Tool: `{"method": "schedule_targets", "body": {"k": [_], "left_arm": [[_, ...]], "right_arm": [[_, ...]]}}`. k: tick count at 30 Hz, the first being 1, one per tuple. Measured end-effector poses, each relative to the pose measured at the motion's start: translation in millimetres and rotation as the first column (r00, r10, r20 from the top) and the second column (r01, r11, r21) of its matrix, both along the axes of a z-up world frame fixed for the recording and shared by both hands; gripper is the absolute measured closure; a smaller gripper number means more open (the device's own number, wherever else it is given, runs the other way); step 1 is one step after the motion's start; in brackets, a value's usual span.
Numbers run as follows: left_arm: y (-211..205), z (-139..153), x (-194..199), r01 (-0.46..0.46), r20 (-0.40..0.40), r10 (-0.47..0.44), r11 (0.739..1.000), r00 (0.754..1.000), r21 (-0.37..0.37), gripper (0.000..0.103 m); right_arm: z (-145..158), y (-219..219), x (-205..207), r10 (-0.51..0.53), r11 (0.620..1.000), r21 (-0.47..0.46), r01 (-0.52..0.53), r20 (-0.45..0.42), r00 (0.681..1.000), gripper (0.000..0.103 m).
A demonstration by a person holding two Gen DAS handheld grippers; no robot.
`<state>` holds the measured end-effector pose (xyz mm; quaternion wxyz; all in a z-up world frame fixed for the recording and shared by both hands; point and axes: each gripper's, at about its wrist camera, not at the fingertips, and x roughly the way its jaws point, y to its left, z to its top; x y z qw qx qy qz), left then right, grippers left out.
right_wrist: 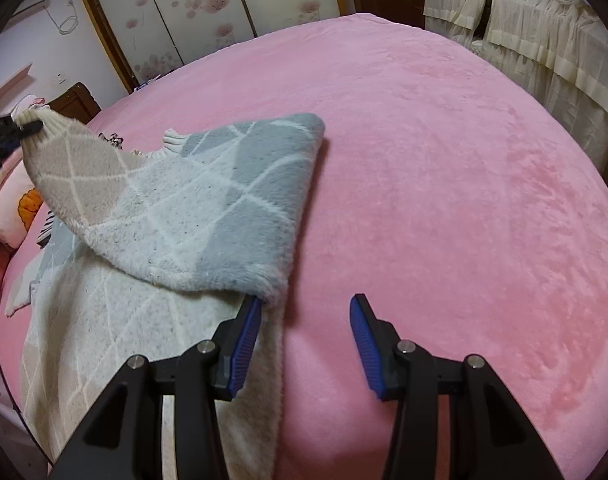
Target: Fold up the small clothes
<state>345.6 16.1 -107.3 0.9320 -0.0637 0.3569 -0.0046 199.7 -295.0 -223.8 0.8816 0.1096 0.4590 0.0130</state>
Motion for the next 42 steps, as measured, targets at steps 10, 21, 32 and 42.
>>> {"method": "schedule_targets", "body": {"k": [10, 21, 32, 42], "left_arm": [[27, -57, 4, -0.055, -0.091, 0.052, 0.998, 0.995, -0.027, 0.095], [36, -73, 3, -0.052, -0.134, 0.045, 0.998, 0.990, -0.048, 0.095], [72, -141, 1, -0.129, -0.281, 0.083, 0.981, 0.956, -0.148, 0.081], [77, -131, -6, -0.089, -0.286, 0.038, 0.982, 0.958, -0.168, 0.051]], "right_arm": [[4, 22, 8, 0.023, 0.999, -0.028, -0.023, 0.011, 1.000, 0.056], [-2, 22, 10, -0.033, 0.999, -0.039, 0.033, 0.017, 0.999, 0.087], [-5, 13, 7, -0.073, 0.997, -0.027, 0.074, 0.012, 0.997, 0.090], [-6, 17, 10, -0.084, 0.995, -0.058, 0.084, 0.002, 0.996, 0.090]]}}
